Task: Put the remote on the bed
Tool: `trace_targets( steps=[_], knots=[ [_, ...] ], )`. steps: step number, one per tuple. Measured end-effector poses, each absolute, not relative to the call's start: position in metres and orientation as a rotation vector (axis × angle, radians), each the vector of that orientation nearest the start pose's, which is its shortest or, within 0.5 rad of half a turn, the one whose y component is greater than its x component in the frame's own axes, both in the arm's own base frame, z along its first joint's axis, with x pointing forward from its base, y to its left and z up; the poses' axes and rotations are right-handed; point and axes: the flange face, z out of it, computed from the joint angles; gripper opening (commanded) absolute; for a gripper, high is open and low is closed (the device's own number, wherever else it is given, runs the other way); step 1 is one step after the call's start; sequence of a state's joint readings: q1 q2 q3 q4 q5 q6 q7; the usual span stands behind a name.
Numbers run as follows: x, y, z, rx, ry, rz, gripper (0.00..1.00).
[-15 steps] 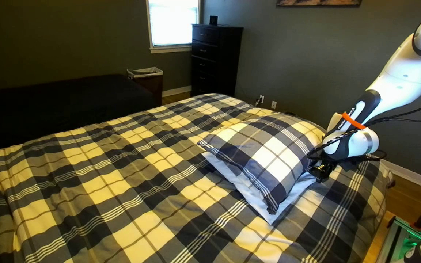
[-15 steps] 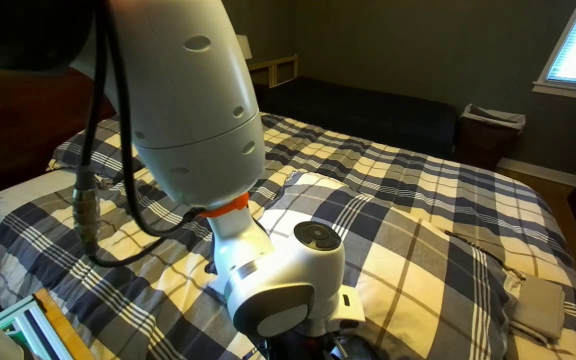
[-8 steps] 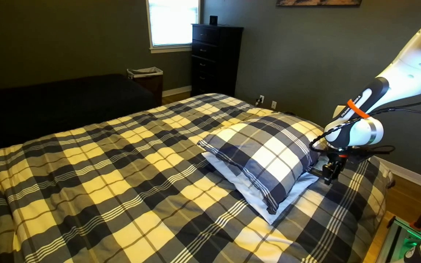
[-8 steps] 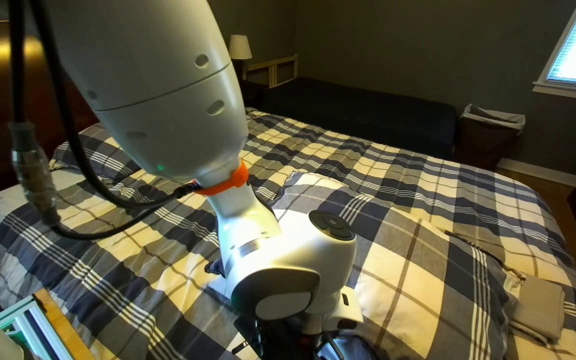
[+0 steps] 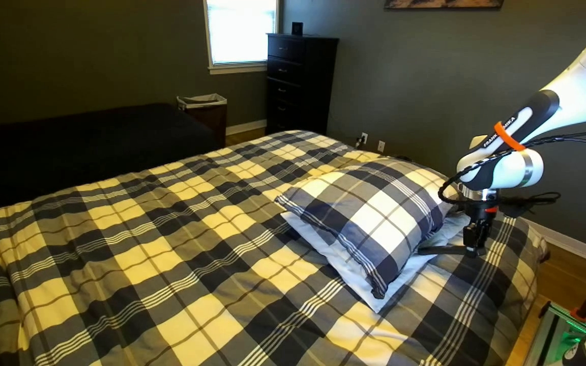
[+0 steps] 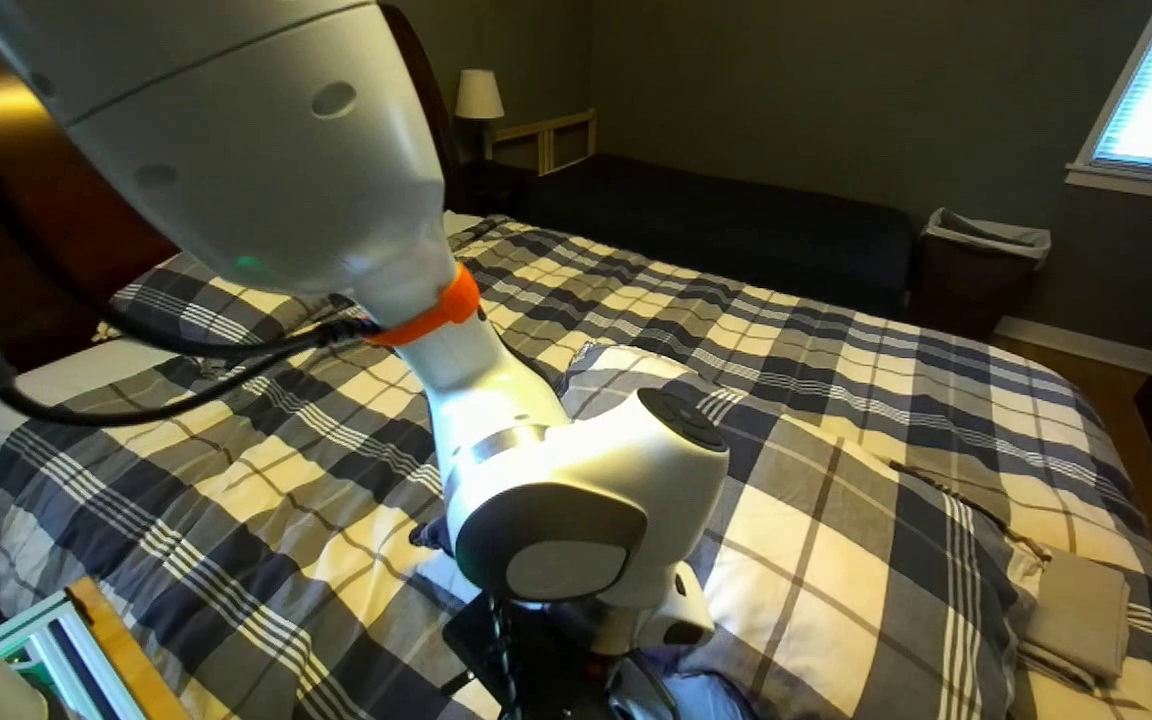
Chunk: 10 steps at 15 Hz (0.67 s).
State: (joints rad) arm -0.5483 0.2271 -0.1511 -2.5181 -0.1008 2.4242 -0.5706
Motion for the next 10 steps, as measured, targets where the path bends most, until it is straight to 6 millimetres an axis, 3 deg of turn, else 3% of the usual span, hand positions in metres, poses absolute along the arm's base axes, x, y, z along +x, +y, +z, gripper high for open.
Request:
trace_targets(
  steps=[10],
  knots=[
    [0.335, -0.243, 0.191, -2.961, -0.056, 0.538, 0.33]
  ],
)
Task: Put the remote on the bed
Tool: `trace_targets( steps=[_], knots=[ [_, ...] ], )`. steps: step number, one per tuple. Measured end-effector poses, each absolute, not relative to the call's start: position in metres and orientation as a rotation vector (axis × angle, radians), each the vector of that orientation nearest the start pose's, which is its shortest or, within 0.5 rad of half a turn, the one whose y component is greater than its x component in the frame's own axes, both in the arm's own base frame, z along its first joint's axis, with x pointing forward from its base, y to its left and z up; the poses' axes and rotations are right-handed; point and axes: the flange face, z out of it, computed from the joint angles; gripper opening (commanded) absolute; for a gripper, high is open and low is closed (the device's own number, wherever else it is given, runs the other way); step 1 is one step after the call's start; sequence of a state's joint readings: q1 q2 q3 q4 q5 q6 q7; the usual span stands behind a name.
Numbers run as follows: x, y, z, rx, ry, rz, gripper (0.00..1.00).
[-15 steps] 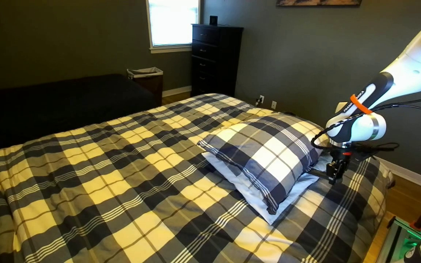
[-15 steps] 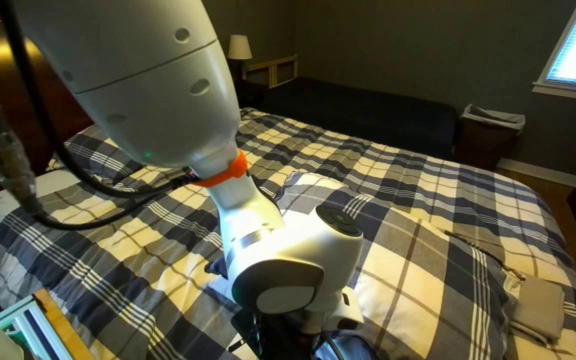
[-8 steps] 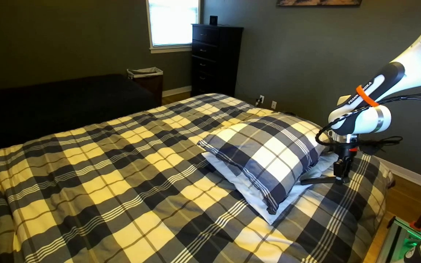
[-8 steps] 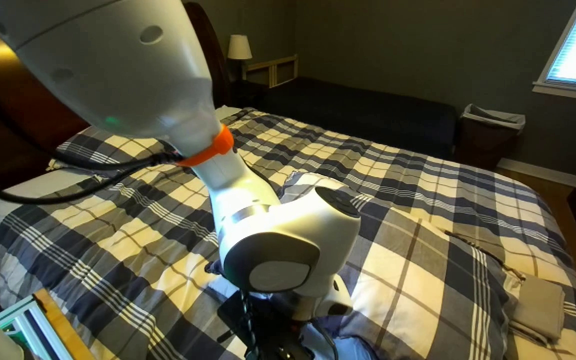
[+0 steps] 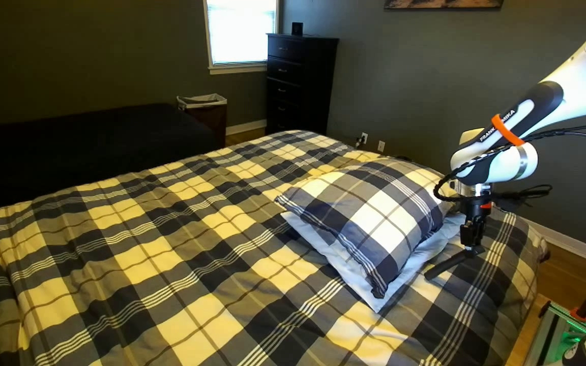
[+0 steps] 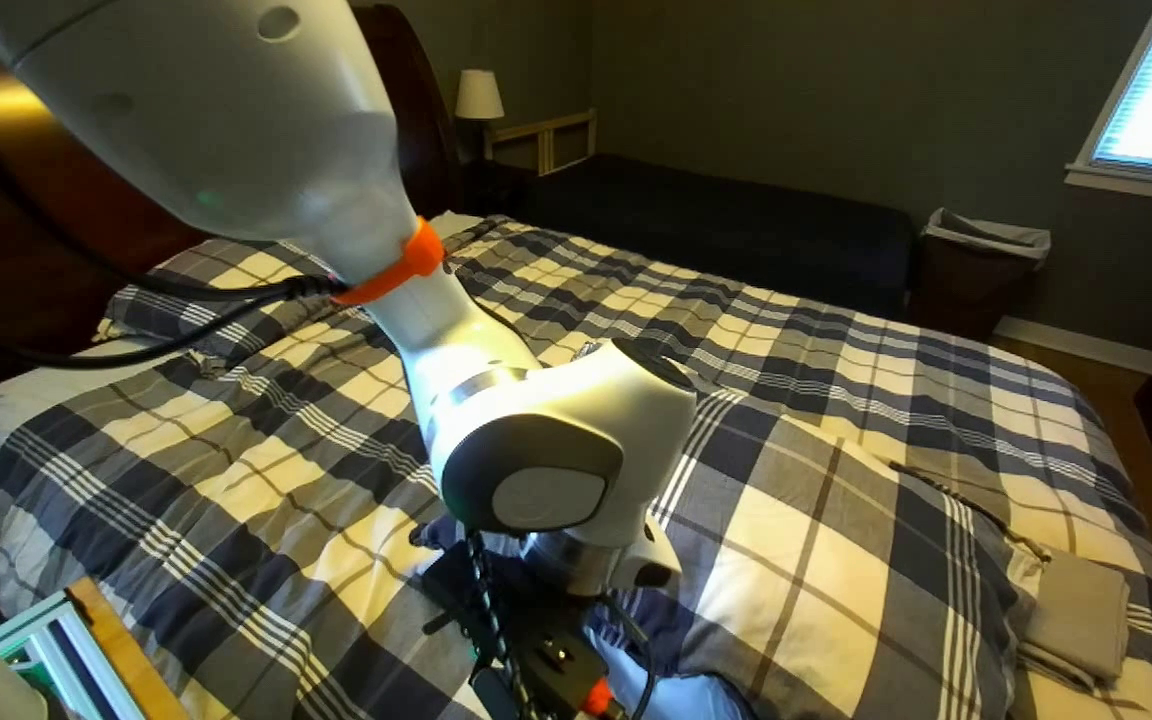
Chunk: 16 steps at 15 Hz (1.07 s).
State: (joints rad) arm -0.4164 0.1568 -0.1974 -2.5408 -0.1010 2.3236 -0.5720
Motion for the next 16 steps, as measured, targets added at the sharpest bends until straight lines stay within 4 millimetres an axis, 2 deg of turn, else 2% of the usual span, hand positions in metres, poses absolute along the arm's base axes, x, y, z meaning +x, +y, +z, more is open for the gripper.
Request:
trace_targets(
  steps=[3, 7, 11, 16],
  knots=[
    [0.338, -0.246, 0.194, -2.981, 0.07, 0.532, 0.33],
    [0.34, -0.262, 0.201, -2.992, 0.345, 0.486, 0.33],
    [0.338, -0.286, 0.208, -3.015, 0.634, 0.36, 0.33],
    [0.325, -0.318, 0.213, -2.98, 1.033, 0.244, 0.33]
  ],
)
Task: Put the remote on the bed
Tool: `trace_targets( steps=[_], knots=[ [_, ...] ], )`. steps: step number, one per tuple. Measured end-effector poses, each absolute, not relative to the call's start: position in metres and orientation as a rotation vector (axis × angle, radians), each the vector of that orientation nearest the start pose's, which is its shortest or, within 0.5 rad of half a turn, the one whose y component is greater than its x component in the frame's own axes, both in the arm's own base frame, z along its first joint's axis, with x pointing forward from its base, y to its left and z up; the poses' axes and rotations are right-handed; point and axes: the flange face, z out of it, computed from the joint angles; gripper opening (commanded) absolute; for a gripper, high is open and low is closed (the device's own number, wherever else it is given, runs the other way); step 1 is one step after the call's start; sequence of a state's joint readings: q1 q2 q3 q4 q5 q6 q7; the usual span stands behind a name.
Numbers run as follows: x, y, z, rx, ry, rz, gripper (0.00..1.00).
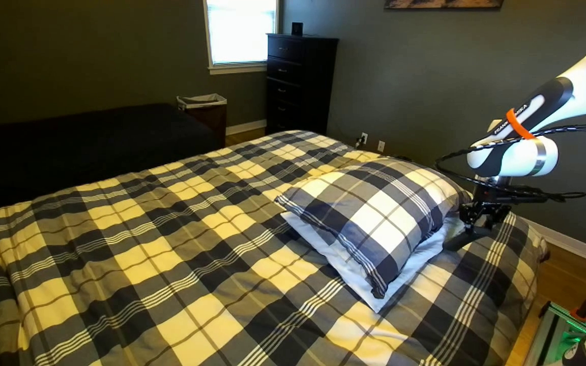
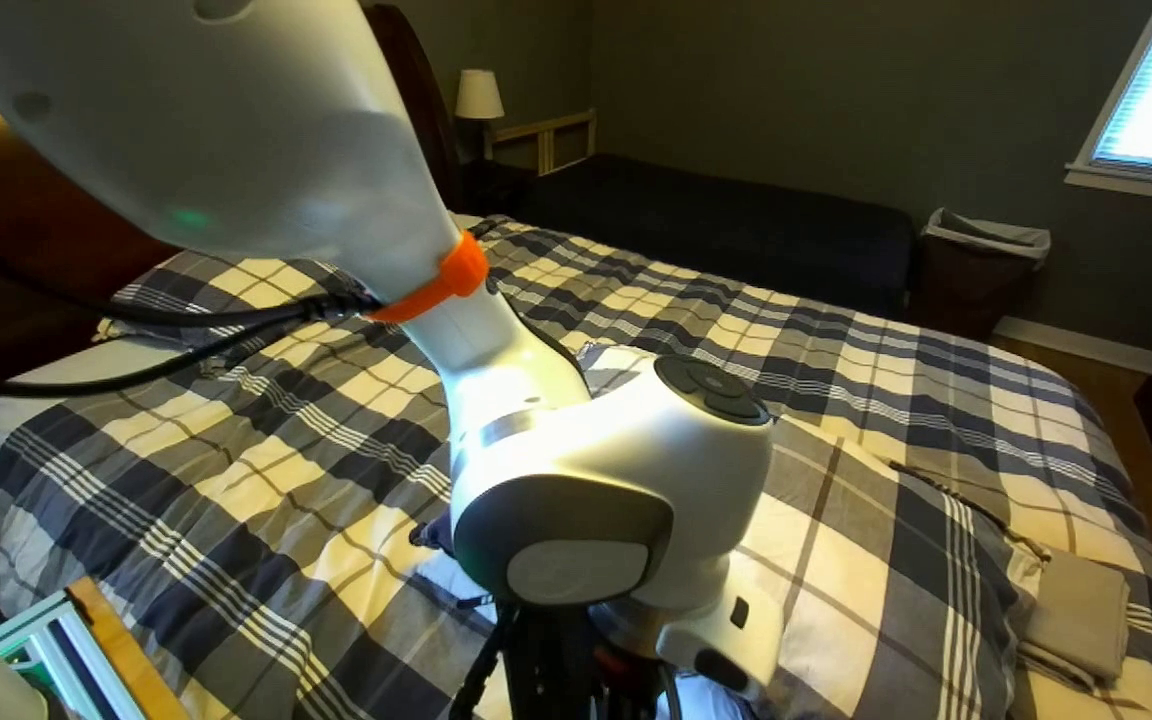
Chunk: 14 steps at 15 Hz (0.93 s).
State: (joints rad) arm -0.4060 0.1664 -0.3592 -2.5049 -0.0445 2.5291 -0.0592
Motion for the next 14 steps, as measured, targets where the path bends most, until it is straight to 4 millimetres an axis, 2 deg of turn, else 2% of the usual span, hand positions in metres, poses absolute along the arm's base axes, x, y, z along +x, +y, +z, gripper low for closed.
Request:
trace_targets(
  steps=[8, 11, 14],
  knots=[
    [0.307, -0.349, 0.195, -2.782, 1.642, 0.188, 0.33],
    [0.311, -0.356, 0.189, -2.73, 1.766, 0.157, 0.33],
    [0.321, -0.355, 0.184, -2.717, 1.81, 0.132, 0.33]
  ],
)
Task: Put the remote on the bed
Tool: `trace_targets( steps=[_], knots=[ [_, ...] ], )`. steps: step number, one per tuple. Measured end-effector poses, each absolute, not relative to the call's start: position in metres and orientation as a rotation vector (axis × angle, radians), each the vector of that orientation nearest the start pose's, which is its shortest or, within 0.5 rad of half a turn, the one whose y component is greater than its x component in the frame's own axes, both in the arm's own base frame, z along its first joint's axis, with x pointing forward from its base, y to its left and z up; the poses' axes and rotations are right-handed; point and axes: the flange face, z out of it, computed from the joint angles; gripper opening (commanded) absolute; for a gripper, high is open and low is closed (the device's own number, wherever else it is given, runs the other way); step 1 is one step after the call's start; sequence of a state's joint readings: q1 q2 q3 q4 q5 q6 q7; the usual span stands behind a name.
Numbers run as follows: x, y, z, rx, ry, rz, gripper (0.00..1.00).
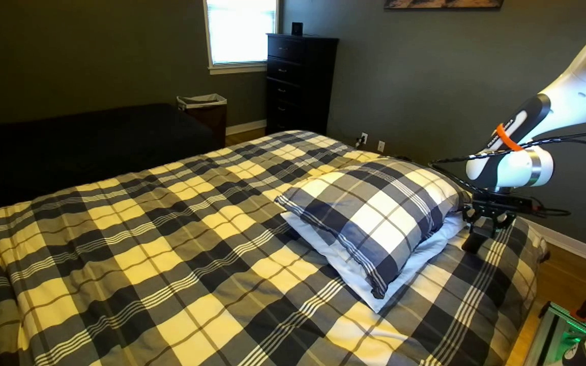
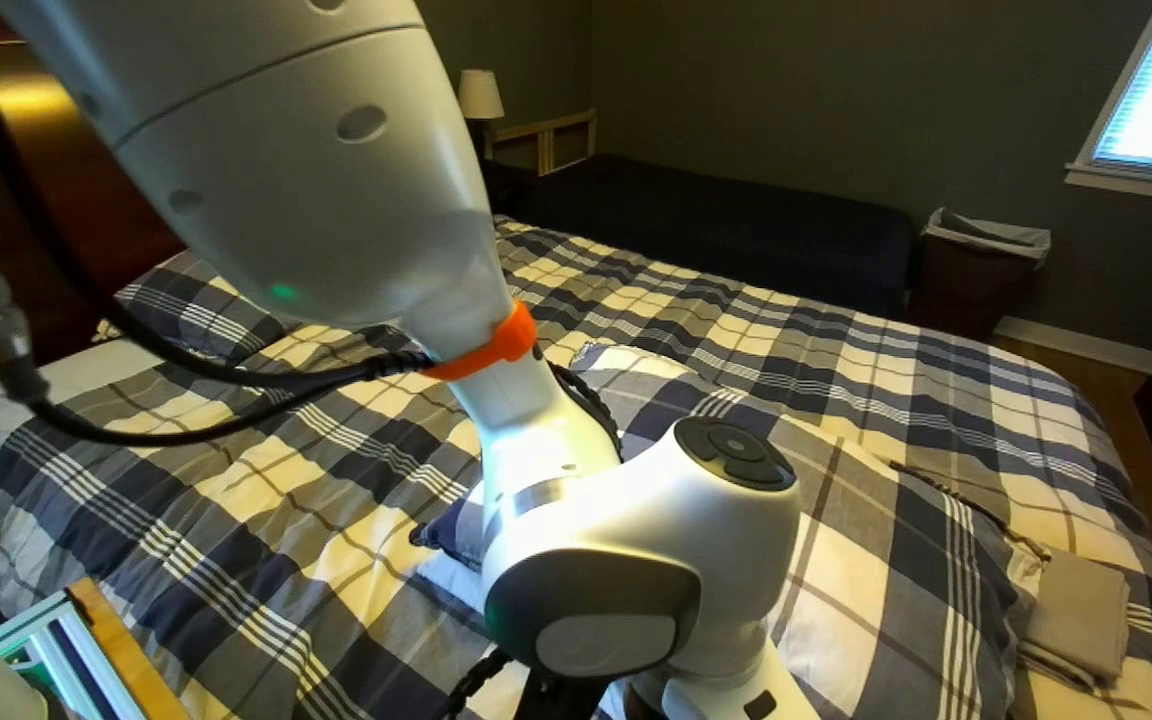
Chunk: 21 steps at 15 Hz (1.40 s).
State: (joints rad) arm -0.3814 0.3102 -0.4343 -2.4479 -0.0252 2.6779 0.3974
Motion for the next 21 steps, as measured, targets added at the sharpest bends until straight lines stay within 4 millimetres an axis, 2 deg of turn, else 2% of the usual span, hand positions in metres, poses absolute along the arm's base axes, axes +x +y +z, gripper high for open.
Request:
trace_targets(
  steps=[2, 3, 4, 6, 8, 14, 18, 21],
  knots=[
    [0.329, -0.352, 0.18, -2.725, 1.81, 0.133, 0.33],
    [0.332, -0.35, 0.178, -2.733, 1.802, 0.136, 0.69],
    [0.336, -0.347, 0.177, -2.74, 1.794, 0.14, 0.84],
    [0.341, -0.342, 0.175, -2.747, 1.782, 0.143, 0.97],
    [0.344, -0.339, 0.175, -2.746, 1.777, 0.139, 1.0],
    [0.346, -0.341, 0.183, -2.717, 1.805, 0.104, 1.0],
    [0.341, -0.349, 0.204, -2.694, 1.828, 0.038, 1.0],
    [0.342, -0.355, 0.231, -2.698, 1.802, -0.046, 1.0]
  ],
)
